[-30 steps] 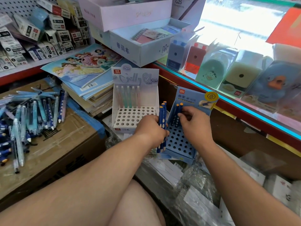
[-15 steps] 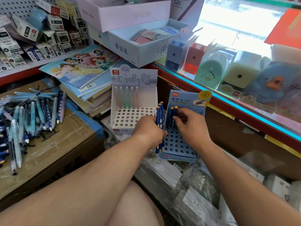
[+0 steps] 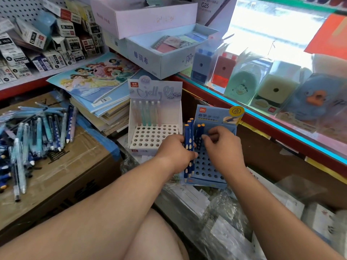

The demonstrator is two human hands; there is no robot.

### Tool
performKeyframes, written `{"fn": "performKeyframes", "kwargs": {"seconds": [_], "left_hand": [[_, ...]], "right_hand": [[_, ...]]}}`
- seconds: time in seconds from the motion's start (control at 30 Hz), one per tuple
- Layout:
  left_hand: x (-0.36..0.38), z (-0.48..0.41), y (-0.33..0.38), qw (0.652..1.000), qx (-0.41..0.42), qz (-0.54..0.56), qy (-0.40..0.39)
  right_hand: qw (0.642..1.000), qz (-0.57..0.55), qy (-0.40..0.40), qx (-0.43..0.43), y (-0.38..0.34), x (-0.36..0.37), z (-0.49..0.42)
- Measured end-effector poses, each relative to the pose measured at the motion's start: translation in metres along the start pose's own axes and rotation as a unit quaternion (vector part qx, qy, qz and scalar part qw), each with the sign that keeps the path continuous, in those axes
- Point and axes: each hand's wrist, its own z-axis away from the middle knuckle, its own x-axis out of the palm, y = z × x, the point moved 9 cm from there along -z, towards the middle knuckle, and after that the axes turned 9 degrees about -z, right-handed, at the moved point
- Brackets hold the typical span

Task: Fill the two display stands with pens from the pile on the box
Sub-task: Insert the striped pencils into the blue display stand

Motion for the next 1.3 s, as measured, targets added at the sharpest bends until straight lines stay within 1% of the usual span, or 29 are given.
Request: {"fn": "performKeyframes", "kwargs": {"seconds": [0.03, 0.07, 0.13, 0.3, 0.37, 0.43, 0.5, 0.57, 0.63, 0.83, 1.03, 1.3], "left_hand": [[0.002, 0.0, 0.001, 1.0, 0.006, -0.002, -0.011], [0.005, 0.001, 0.003, 1.0, 0.013, -0.007, -0.026], [0.011, 0.003, 0.006, 0.998, 0.026, -0.023, -0.052], [0.016, 0.005, 0.008, 0.996, 0.033, -0.038, -0.068], [0.016, 0.004, 0.007, 0.996, 0.031, -0.046, -0.069], [0.015, 0.003, 0.006, 0.996, 0.028, -0.047, -0.065], [0.011, 0.002, 0.005, 0.997, 0.019, -0.049, -0.048], [0.005, 0.001, 0.003, 0.998, 0.008, -0.051, -0.029], [0.001, 0.001, 0.001, 0.999, -0.001, -0.046, -0.016], [0.0, 0.001, -0.002, 0.999, -0.019, -0.046, -0.011], [0.001, -0.002, -0.005, 0.999, -0.018, -0.049, -0.008], [0.005, -0.007, -0.006, 0.999, -0.012, -0.044, -0.009]], "right_hand": [[0.999, -0.036, 0.001, -0.004, -0.003, -0.004, 0.003], [0.997, -0.081, -0.015, -0.005, -0.006, -0.003, 0.007], [0.985, -0.157, -0.077, 0.004, -0.01, 0.003, 0.012], [0.964, -0.194, -0.18, -0.004, -0.018, 0.004, 0.021], [0.962, -0.195, -0.193, -0.011, -0.02, 0.004, 0.023], [0.968, -0.2, -0.155, -0.007, -0.018, -0.003, 0.02], [0.974, -0.215, -0.077, 0.008, -0.01, -0.017, 0.014], [0.981, -0.193, 0.008, 0.0, -0.002, -0.033, 0.009], [0.986, -0.156, 0.05, -0.016, 0.001, -0.041, 0.007], [0.997, -0.06, 0.046, -0.036, 0.003, -0.028, 0.004], [0.999, 0.005, 0.033, -0.04, 0.005, -0.016, -0.003], [0.998, 0.05, 0.022, -0.024, 0.007, -0.004, -0.012]]}}
